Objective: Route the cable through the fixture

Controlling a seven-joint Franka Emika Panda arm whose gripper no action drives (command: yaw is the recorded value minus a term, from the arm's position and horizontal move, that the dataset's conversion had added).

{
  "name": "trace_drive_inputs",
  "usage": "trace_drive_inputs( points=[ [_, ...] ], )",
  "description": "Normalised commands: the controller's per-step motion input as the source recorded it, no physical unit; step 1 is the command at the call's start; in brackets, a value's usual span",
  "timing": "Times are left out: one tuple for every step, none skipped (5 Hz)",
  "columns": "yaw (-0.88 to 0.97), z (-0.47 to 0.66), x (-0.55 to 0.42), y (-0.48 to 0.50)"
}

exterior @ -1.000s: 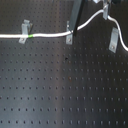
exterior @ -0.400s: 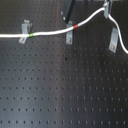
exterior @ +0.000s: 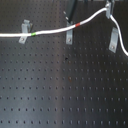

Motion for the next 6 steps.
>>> trace_drive_inputs(
  points=[
    [-0.47, 0.10, -0.201, -0.355],
    [-0.07, 0.03, -0.074, -0.043],
    [0.05, 0.13, -0.033, 0.054],
    [0.36, 0.15, 0.010, 0.100],
    [0.33, 0.19, -0.033, 0.065],
    [0.03, 0.34, -0.126, -0.011]
  ],
)
